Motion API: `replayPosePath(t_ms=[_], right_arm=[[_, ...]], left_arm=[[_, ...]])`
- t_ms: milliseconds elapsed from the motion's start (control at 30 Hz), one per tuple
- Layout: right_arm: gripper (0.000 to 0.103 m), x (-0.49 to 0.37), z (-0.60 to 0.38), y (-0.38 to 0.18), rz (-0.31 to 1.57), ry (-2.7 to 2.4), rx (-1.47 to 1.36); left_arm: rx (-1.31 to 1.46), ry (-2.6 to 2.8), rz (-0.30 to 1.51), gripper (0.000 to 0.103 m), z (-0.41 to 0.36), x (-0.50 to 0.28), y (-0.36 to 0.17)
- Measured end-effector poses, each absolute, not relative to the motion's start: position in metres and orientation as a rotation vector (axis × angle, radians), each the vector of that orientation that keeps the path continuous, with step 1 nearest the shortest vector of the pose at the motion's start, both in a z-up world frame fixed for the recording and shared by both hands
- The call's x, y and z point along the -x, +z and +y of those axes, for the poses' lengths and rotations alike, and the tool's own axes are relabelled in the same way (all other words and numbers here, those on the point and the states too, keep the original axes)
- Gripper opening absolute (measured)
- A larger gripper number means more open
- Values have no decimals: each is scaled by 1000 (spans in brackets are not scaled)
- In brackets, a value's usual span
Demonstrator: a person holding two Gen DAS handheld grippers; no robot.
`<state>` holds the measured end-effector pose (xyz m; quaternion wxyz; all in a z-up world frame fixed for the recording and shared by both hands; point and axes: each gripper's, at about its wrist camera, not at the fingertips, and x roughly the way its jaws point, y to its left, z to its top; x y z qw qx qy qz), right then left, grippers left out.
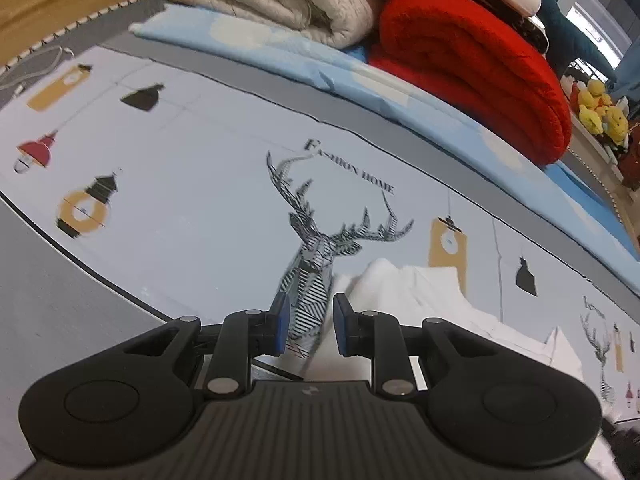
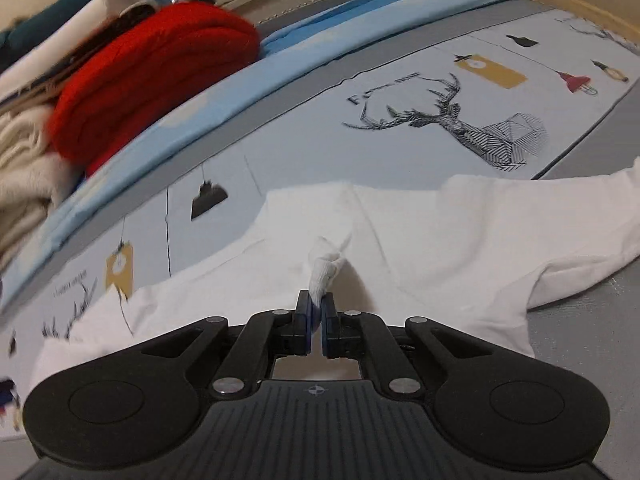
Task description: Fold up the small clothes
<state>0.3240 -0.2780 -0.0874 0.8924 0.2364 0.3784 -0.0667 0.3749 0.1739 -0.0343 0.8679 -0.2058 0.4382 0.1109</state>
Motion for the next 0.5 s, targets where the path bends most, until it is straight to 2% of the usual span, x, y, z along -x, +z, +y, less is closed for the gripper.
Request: replayPosePath(t_ms=[167, 367, 500], right_arm=[[3, -305, -283, -49, 504, -147, -496], [3, -316, -321, -98, 787, -335, -616], [3, -310, -321, -79, 682, -344, -578]], left_arm=[[427, 186, 948, 26, 166, -376, -40], [391, 120, 991, 26, 150, -377, -48], [370, 88, 996, 26, 140, -377, -49]])
